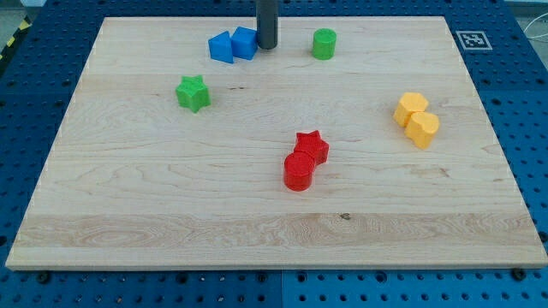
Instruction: Push the green circle closer to green star
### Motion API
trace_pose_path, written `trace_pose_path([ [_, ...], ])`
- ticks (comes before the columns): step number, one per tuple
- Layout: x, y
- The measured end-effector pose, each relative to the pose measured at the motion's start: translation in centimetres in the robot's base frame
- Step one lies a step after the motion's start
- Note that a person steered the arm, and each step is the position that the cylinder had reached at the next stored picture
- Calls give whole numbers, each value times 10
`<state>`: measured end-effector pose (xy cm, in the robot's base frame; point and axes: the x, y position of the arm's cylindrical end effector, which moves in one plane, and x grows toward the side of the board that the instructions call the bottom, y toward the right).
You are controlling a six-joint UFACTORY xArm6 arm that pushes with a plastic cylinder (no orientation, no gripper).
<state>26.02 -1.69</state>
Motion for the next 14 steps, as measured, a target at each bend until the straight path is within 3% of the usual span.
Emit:
trace_pose_path([
  [2, 0, -25],
  [4, -18, -10],
  [7, -15, 129],
  [9, 30, 133],
  [11, -18, 133],
  [12, -20, 120],
  [14, 34, 90],
])
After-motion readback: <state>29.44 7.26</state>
